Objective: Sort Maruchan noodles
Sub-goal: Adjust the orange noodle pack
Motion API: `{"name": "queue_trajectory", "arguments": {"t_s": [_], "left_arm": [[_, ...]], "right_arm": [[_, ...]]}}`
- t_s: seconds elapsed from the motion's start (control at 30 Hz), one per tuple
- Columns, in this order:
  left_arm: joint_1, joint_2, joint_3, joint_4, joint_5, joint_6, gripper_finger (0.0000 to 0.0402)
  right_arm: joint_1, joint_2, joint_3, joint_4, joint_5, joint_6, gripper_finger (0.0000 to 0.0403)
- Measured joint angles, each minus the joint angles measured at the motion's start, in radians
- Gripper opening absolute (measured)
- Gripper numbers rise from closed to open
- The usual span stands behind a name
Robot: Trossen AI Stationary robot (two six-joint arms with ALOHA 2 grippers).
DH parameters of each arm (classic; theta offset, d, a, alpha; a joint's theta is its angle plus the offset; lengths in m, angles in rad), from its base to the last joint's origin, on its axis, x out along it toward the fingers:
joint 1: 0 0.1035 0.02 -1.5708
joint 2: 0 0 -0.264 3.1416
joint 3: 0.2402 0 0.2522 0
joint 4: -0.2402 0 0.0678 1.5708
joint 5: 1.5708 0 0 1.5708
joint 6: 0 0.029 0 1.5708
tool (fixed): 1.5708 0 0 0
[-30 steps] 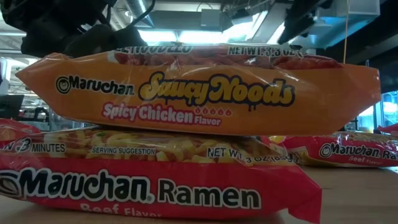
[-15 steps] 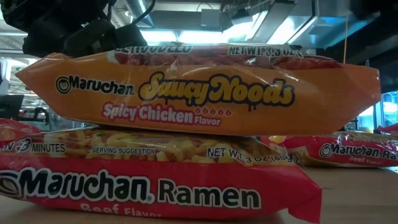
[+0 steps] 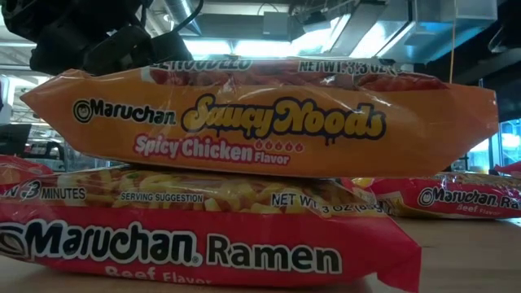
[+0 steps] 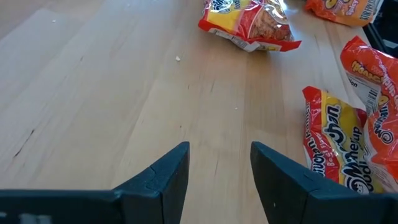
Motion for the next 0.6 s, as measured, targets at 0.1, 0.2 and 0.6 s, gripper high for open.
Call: {"name": "queue_trajectory", "arguments": {"t_s": [0.1, 0.2, 0.6], "left_arm": [[0.000, 0.000, 0.000, -0.002, 0.001, 0.000, 0.0165], [0.000, 0.000, 0.000, -0.002, 0.001, 0.000, 0.0165], [0.001, 0.000, 0.000, -0.003, 0.001, 0.002, 0.0165]], "right_arm": [[0.000, -0.001, -0.039, 0.107, -0.007, 0.000, 0.0211], [0.000, -0.002, -0.082, 0.224, -0.023, 0.005, 0.0211], [-0.001, -0.002, -0.119, 0.297, -0.007, -0.031, 0.0109]]}}
